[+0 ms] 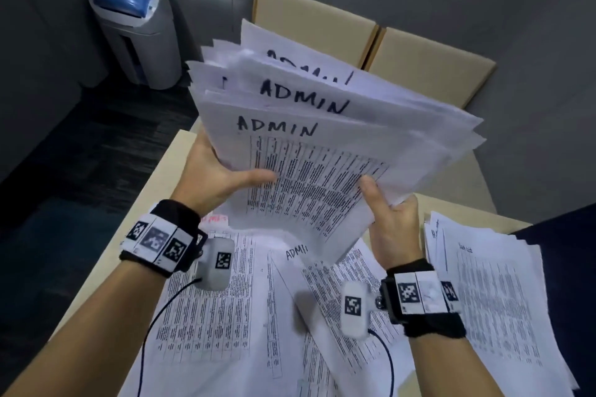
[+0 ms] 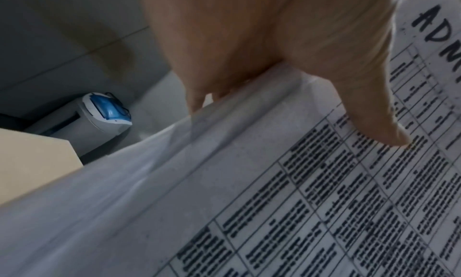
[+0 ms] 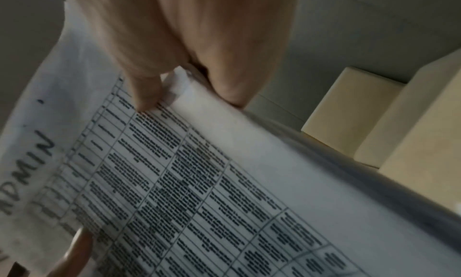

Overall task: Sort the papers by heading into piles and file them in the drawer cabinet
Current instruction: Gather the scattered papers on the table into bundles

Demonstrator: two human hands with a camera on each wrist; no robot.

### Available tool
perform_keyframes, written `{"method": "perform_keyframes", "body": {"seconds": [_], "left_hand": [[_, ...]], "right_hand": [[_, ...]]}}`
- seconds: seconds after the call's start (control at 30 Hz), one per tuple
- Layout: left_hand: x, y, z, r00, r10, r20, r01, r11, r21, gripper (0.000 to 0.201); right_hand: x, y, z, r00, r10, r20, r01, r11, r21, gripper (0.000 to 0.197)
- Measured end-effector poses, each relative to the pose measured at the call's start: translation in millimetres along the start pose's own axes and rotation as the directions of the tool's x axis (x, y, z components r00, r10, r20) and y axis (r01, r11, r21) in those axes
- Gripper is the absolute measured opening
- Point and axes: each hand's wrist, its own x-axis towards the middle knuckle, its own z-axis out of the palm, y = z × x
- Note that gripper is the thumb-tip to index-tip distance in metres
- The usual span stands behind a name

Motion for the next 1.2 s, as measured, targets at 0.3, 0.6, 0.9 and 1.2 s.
{"method": "perform_keyframes", "body": {"seconds": [0.3,0.6,0.9,1.2], "left_hand": [[-39,-72,34,0.958,-0.284,0.047,0.278,0.954,0.114,0.024],[-36,-26,128,0.938,-0.311,0.155,0.337,0.924,-0.182,0.030],[-86,-79,250,0.723,-0.630,0.285,0.581,0.777,0.243,0.042],[-137,-133,235,0.679,-0.734,-0.010,0.662,0.606,0.441,0.039]], "right_hand": [[-33,60,-12,0.962,0.271,0.037,-0.246,0.917,-0.315,0.021],[-64,27,-120,0.949,0.273,-0.157,-0.309,0.902,-0.301,0.031],[-79,25,-334,0.759,0.398,-0.516,-0.627,0.660,-0.414,0.004],[-61,78,-386,0.708,0.249,-0.661,-0.706,0.263,-0.657,0.040]]}}
